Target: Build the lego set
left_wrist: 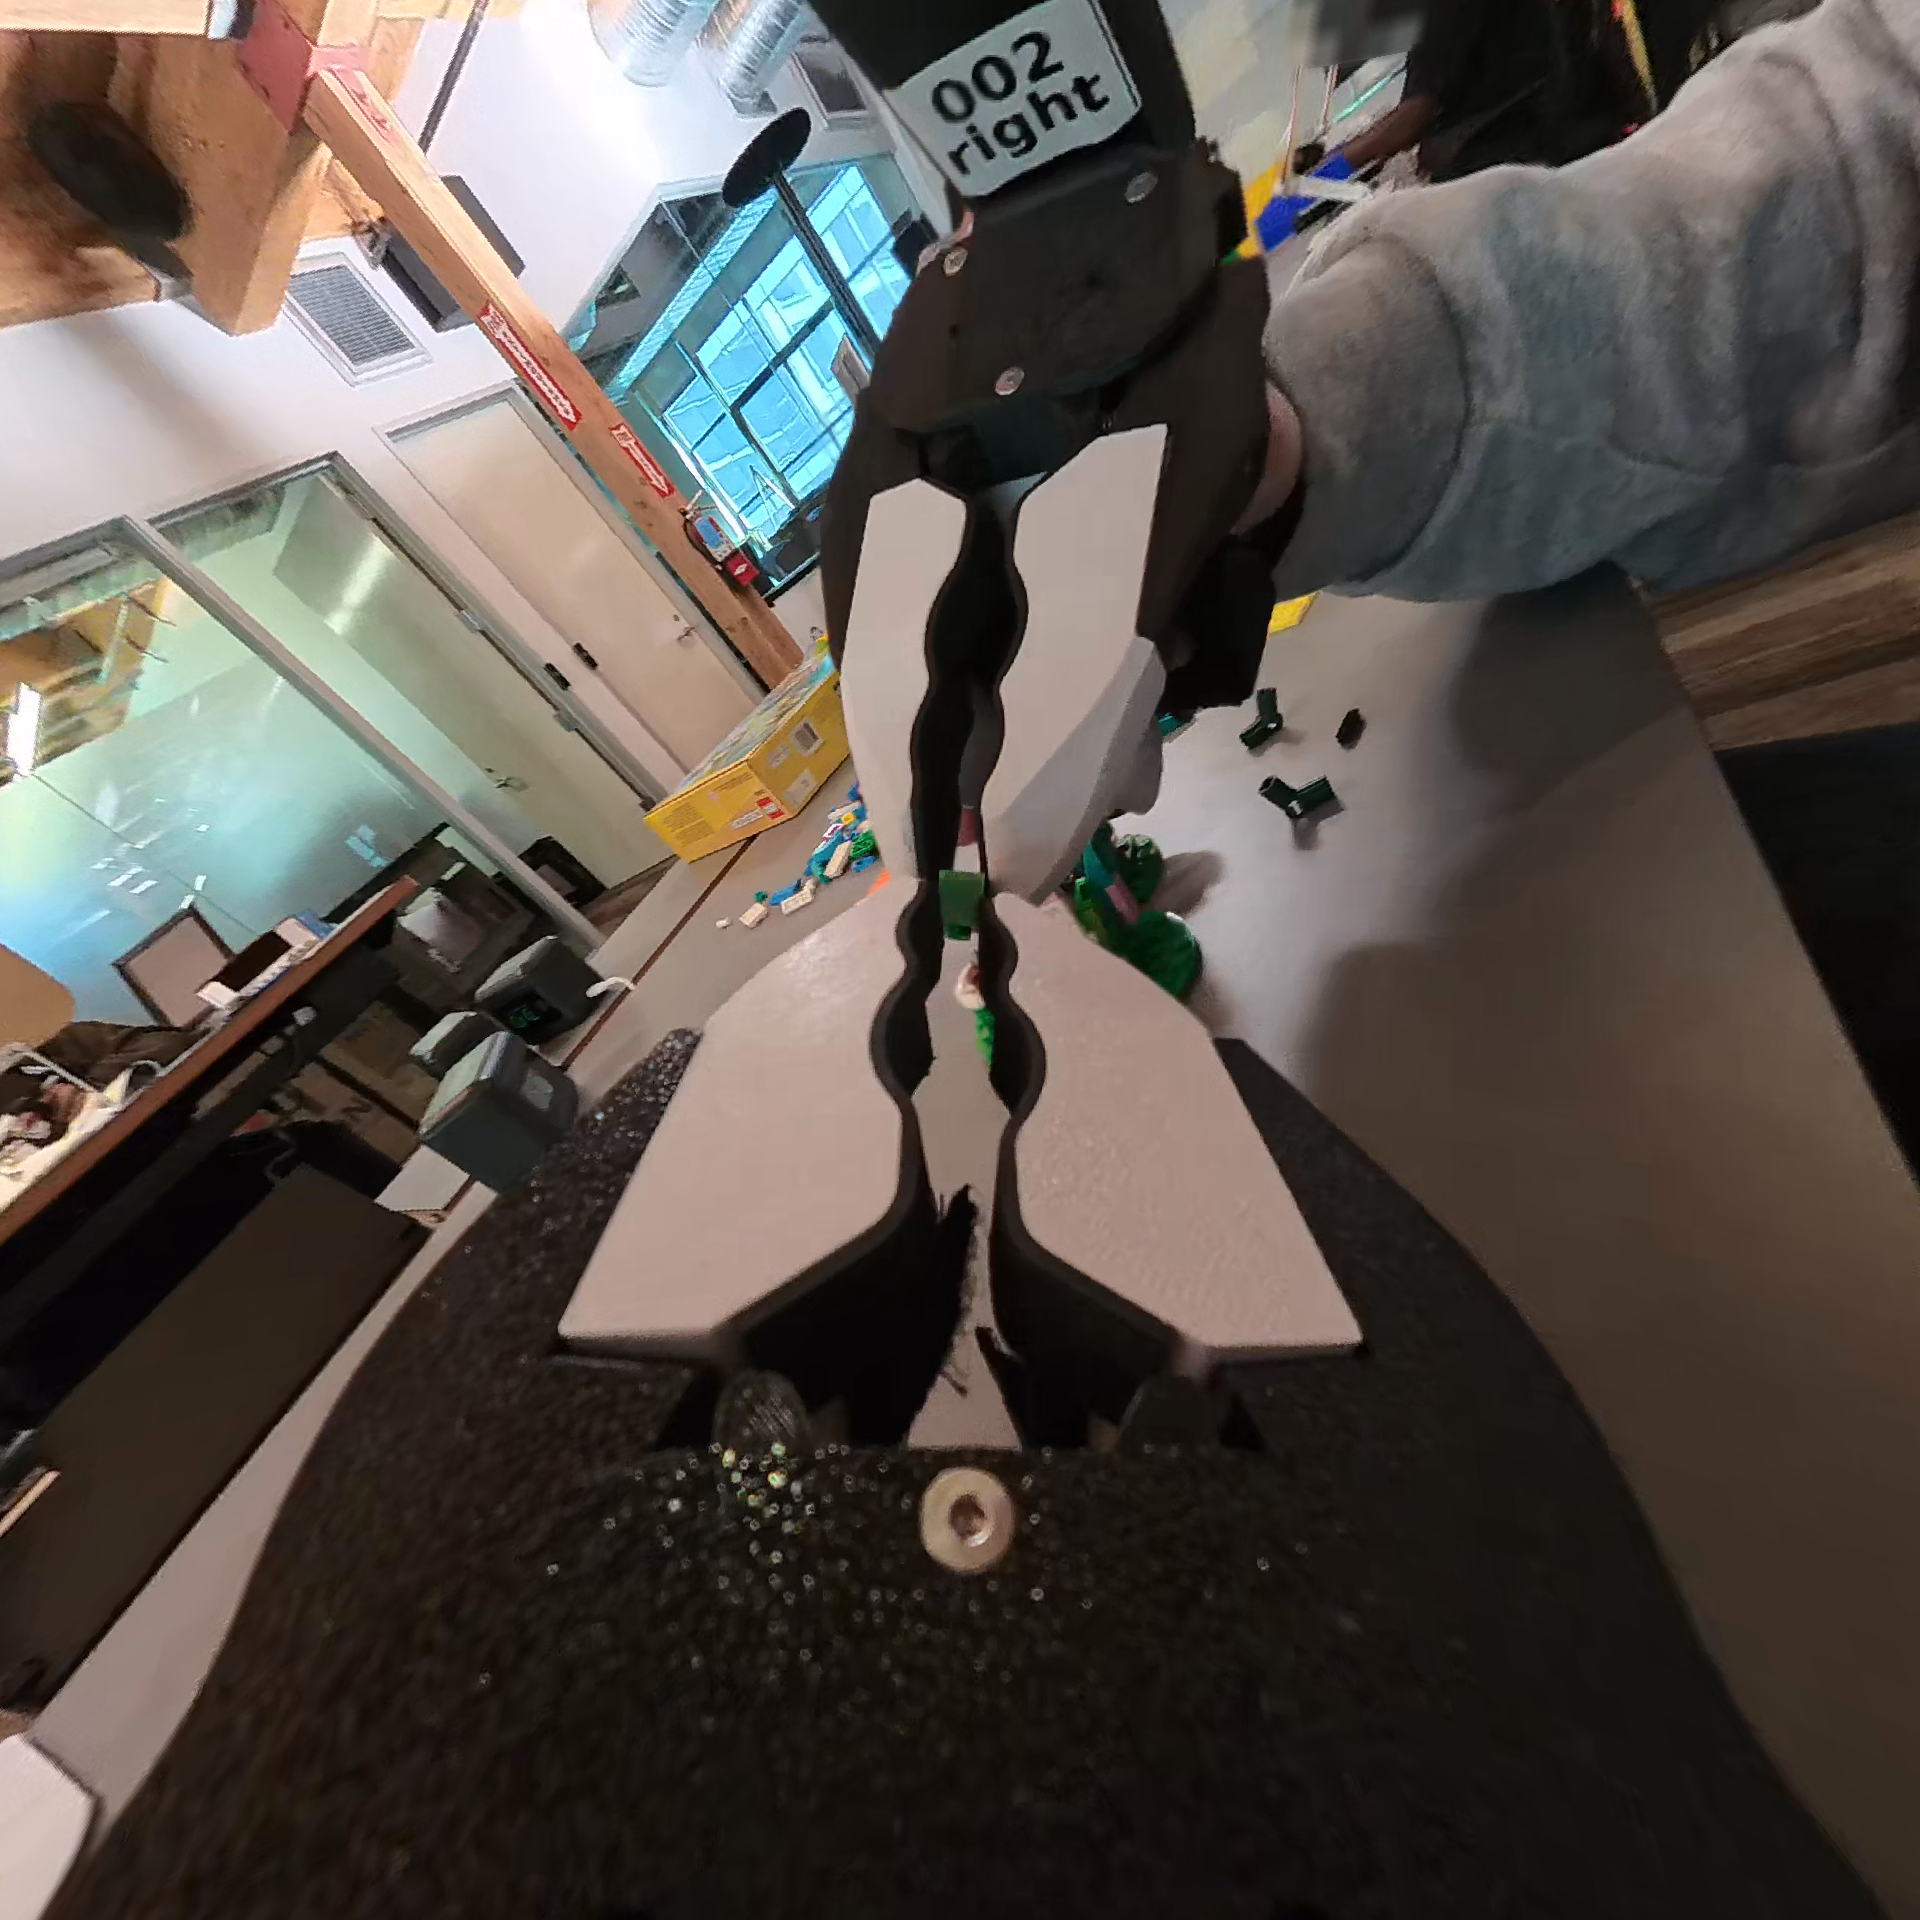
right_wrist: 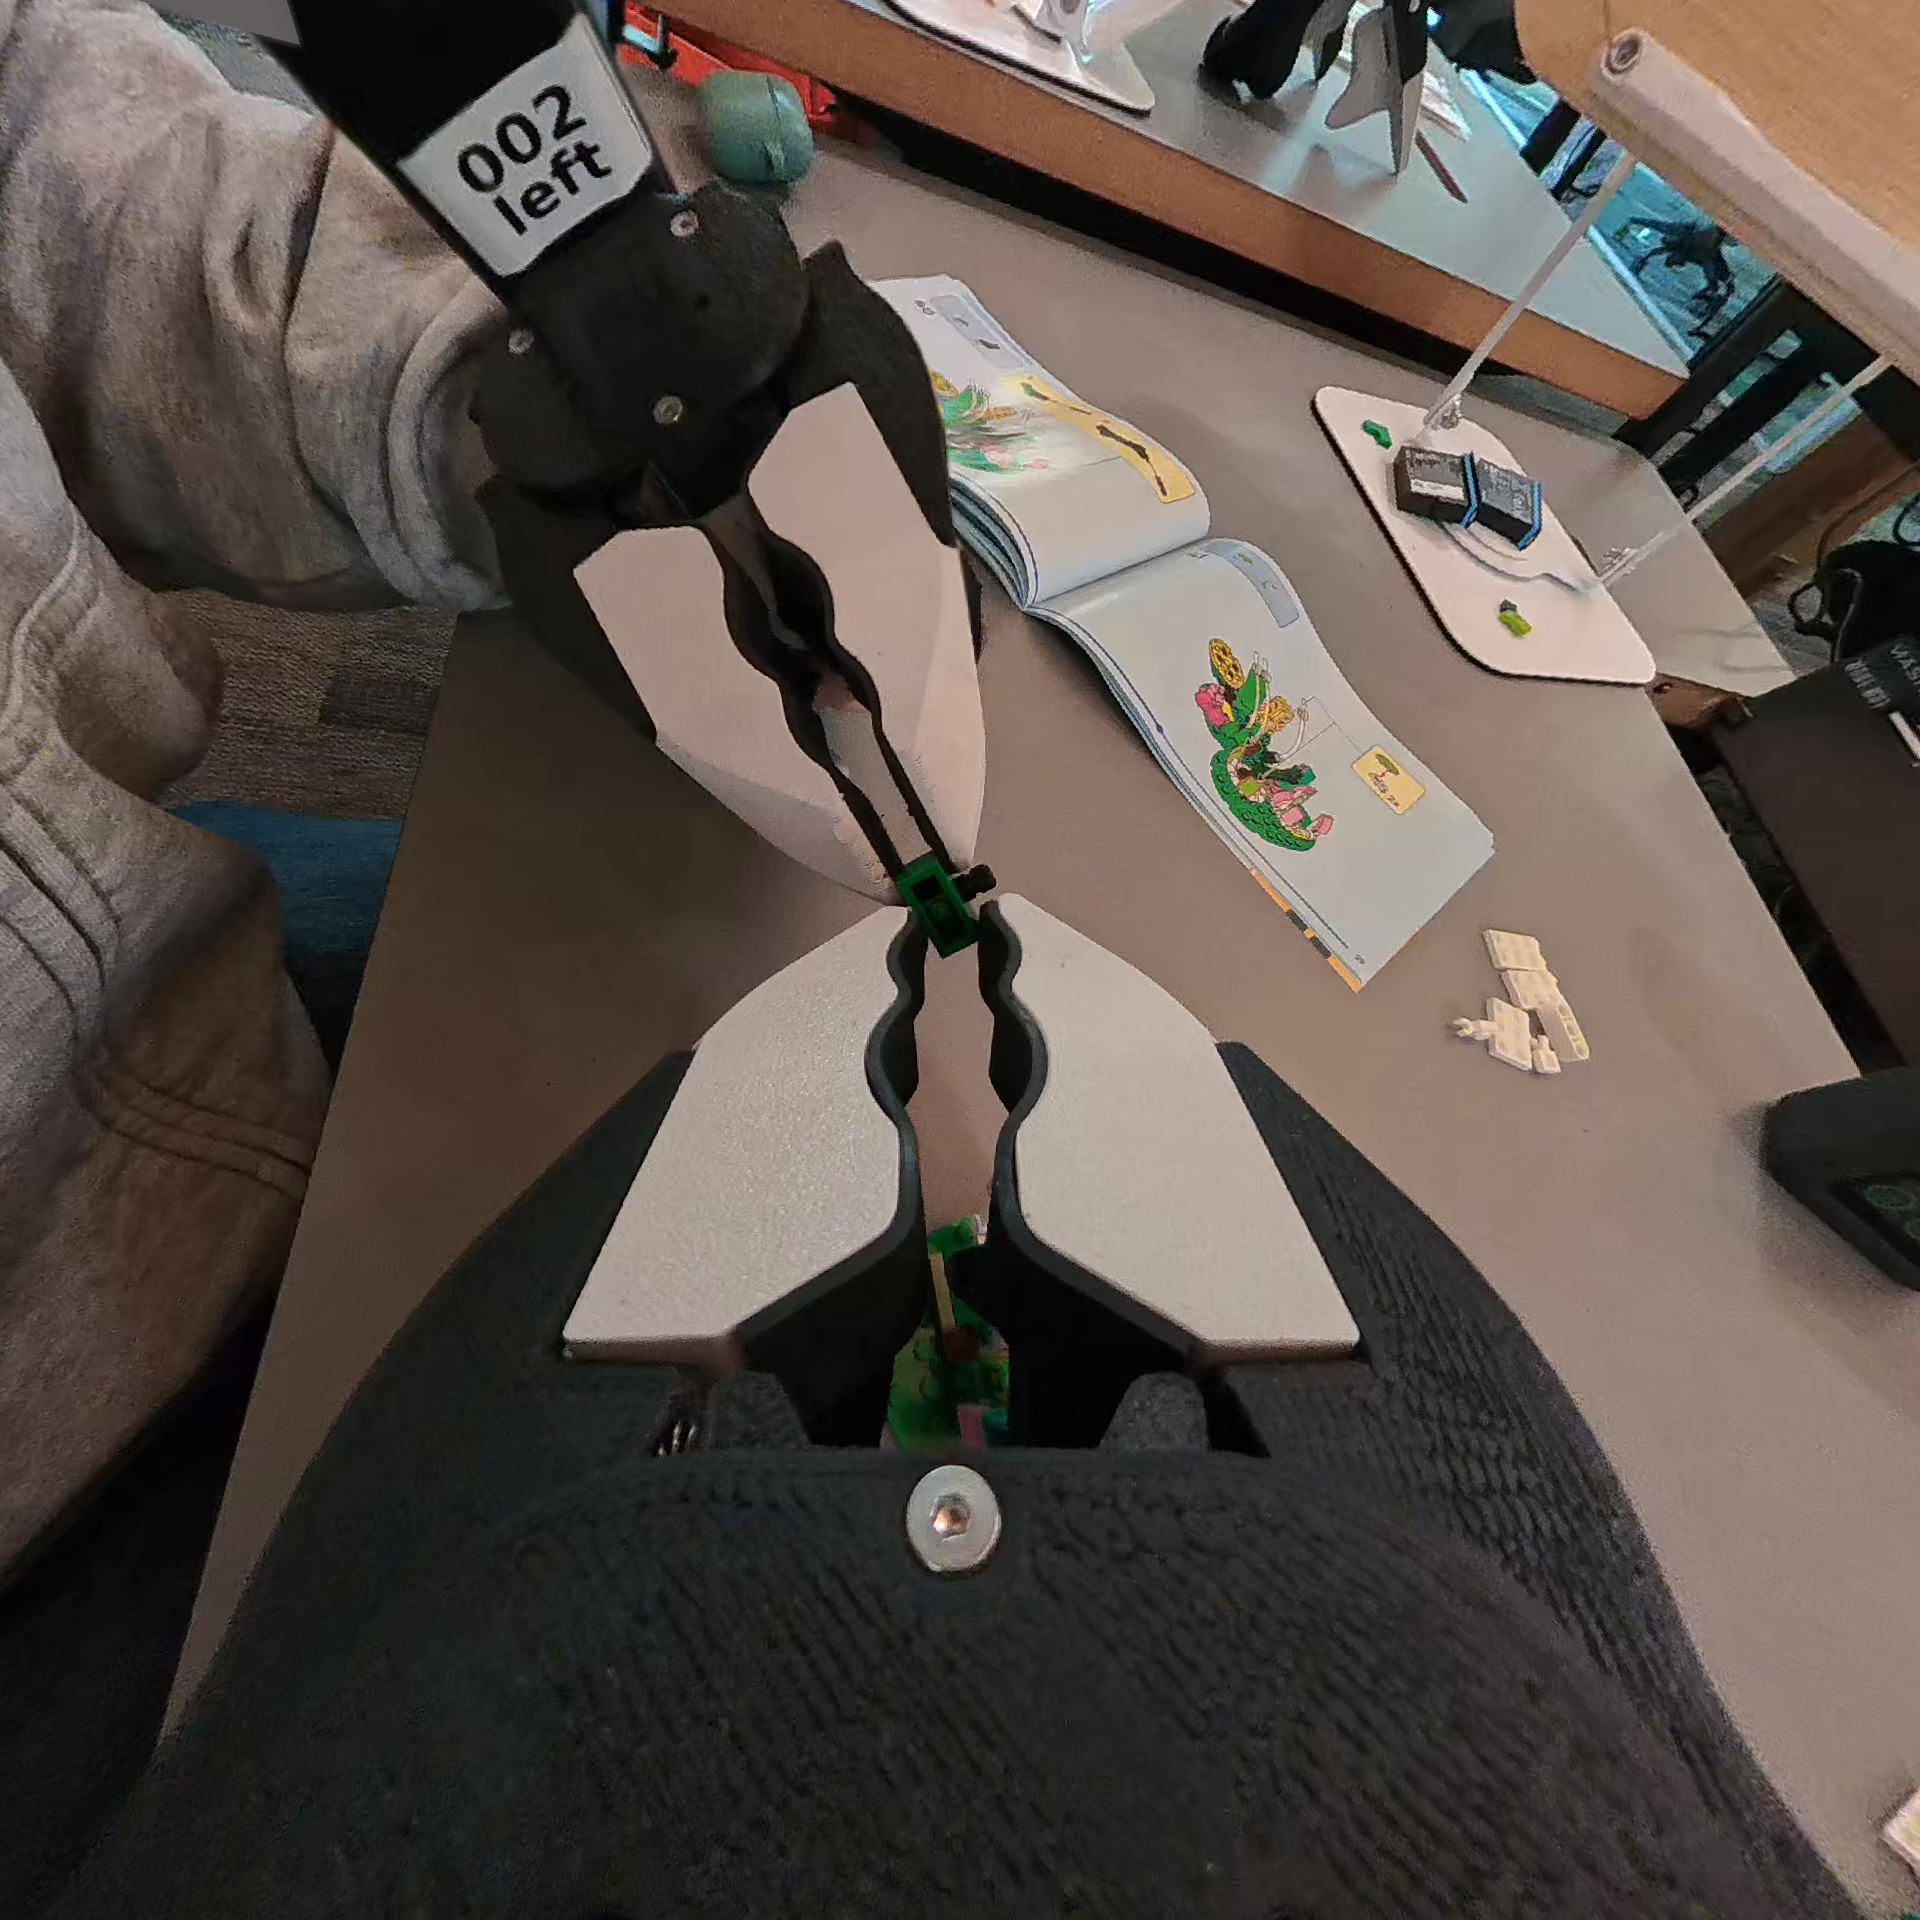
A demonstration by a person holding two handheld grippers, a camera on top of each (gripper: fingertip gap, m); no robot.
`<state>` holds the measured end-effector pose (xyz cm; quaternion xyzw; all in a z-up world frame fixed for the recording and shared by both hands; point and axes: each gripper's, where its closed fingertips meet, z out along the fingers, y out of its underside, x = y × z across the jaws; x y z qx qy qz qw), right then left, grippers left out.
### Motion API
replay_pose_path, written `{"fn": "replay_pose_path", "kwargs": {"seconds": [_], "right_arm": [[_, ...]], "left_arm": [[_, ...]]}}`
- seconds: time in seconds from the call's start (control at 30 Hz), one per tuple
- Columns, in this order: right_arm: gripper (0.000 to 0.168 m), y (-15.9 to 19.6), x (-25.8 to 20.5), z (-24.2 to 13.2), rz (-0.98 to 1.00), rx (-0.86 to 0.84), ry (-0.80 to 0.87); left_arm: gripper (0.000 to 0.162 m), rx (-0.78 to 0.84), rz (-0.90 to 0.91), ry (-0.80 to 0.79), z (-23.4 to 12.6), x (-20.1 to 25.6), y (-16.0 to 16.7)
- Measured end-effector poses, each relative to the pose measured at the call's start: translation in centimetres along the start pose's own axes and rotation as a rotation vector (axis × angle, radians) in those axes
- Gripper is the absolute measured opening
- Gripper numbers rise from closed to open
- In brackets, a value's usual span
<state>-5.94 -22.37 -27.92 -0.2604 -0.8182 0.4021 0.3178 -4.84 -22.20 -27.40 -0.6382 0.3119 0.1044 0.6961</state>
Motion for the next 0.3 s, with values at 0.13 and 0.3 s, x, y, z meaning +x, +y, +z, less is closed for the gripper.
{"fn": "replay_pose_path", "kwargs": {"seconds": [0.13,0.3], "right_arm": [[0.008,0.3,0.2,0.2,0.029,-0.006,0.006],[0.009,0.3,-0.2,-0.8,-0.098,-0.023,-0.008]], "left_arm": [[0.007,-0.046,0.087,-0.032,0.1,-0.1,0.4],[0.007,0.004,0.019,-0.025,0.2,0.3,-0.5]]}}
